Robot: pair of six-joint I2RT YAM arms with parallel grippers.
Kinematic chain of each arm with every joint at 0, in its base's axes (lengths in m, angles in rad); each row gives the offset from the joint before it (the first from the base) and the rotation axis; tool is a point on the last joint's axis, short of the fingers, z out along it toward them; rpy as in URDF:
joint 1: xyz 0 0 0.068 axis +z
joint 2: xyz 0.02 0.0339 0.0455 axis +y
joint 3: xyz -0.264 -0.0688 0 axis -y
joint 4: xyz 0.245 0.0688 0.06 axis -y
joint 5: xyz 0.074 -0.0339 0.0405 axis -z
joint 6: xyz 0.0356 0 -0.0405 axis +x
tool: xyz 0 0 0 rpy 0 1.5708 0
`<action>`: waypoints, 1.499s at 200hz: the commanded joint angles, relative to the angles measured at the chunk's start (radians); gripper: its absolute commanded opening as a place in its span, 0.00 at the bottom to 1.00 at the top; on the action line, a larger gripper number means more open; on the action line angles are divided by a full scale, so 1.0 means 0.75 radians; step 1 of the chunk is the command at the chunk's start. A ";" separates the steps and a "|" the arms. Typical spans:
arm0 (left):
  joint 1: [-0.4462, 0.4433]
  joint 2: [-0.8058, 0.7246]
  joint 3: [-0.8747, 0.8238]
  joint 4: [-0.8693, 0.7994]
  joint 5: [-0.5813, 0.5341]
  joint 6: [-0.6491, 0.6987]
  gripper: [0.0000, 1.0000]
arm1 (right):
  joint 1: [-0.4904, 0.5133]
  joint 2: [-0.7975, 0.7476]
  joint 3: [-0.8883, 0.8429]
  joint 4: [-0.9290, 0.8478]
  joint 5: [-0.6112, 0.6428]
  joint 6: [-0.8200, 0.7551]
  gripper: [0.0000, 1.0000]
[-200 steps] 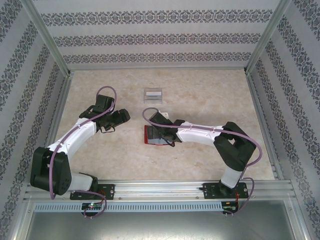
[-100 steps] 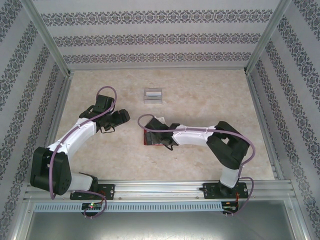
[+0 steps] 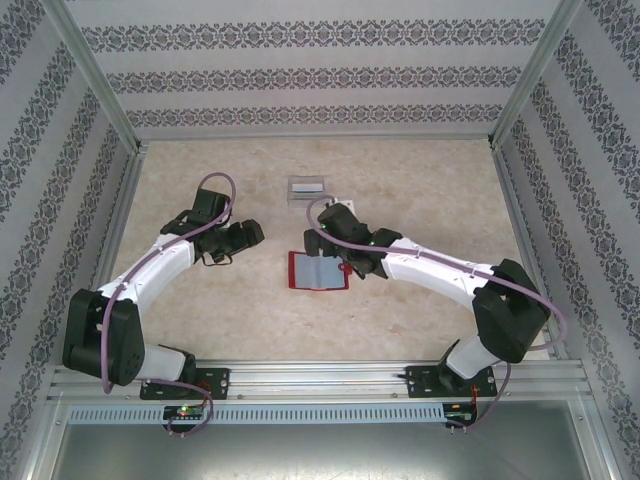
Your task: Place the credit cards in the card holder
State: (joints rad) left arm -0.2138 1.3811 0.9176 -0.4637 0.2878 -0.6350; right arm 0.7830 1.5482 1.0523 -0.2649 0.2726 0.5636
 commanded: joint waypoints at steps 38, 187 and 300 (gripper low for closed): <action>0.013 0.040 0.134 -0.022 0.078 0.017 0.82 | -0.250 0.057 0.131 0.014 -0.126 -0.057 0.96; -0.186 0.786 0.843 -0.032 -0.139 -0.366 0.61 | -0.560 -0.217 -0.267 0.126 -0.258 -0.060 0.93; -0.331 0.947 0.960 -0.099 -0.394 -0.836 0.55 | -0.599 -0.215 -0.307 0.192 -0.295 -0.079 0.93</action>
State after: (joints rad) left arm -0.4347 2.0453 1.5982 -0.4877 0.0307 -1.1687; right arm 0.3481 1.3872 0.8345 -0.1539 0.0795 0.5159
